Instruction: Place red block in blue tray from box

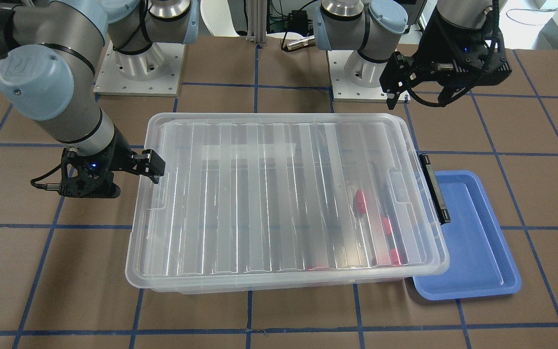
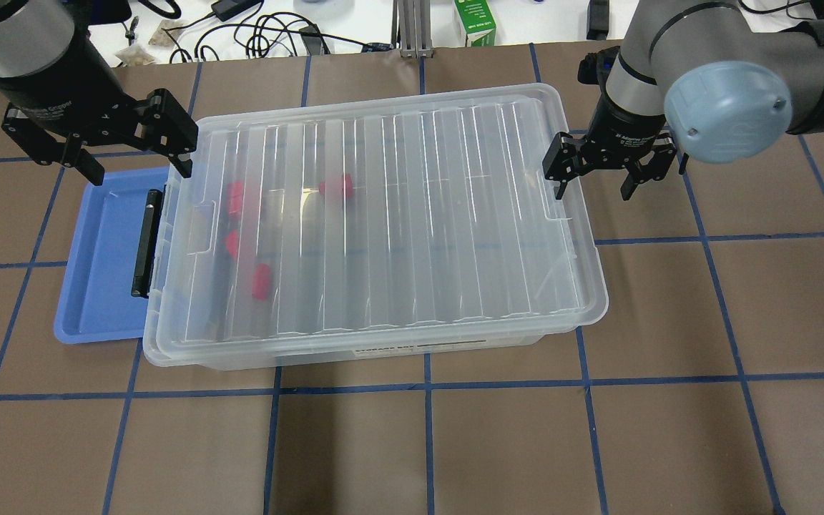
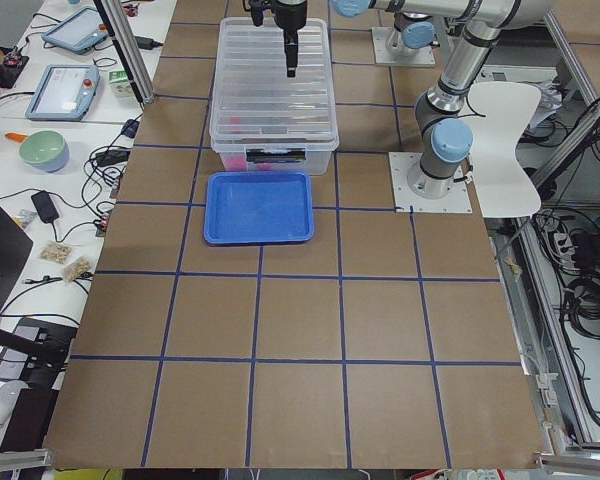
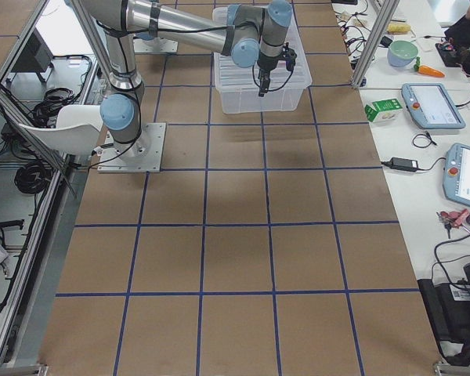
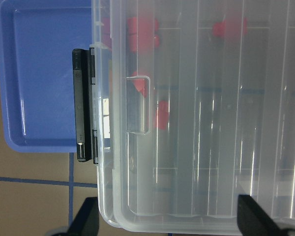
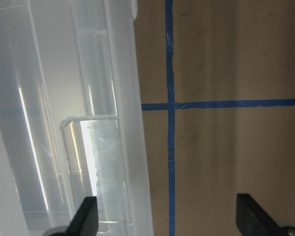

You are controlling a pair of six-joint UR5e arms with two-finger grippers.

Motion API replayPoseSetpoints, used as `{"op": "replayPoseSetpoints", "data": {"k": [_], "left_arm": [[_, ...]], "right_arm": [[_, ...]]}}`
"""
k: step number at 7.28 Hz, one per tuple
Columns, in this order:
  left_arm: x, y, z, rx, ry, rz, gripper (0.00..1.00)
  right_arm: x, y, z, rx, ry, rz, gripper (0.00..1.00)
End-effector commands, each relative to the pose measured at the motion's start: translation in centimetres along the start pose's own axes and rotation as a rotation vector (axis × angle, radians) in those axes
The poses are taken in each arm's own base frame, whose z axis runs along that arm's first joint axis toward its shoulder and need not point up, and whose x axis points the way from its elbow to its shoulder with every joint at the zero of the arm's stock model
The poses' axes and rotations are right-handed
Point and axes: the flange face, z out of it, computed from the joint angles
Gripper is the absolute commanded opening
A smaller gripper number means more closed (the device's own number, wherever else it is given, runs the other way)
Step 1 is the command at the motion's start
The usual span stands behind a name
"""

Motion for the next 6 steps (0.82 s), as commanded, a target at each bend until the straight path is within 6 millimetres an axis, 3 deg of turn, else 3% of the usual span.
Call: {"op": "replayPoseSetpoints", "data": {"k": [1, 4, 6], "left_arm": [[0.0, 0.0, 0.0, 0.000, 0.000, 0.000, 1.00], [0.0, 0.0, 0.0, 0.000, 0.000, 0.000, 1.00], [0.0, 0.0, 0.0, 0.000, 0.000, 0.000, 1.00]], "right_arm": [[0.6, -0.8, 1.0, -0.012, 0.021, 0.004, 1.00], [1.2, -1.2, 1.2, -0.018, 0.063, -0.027, 1.00], [3.2, -1.6, 0.9, -0.011, 0.101, -0.055, 1.00]]}}
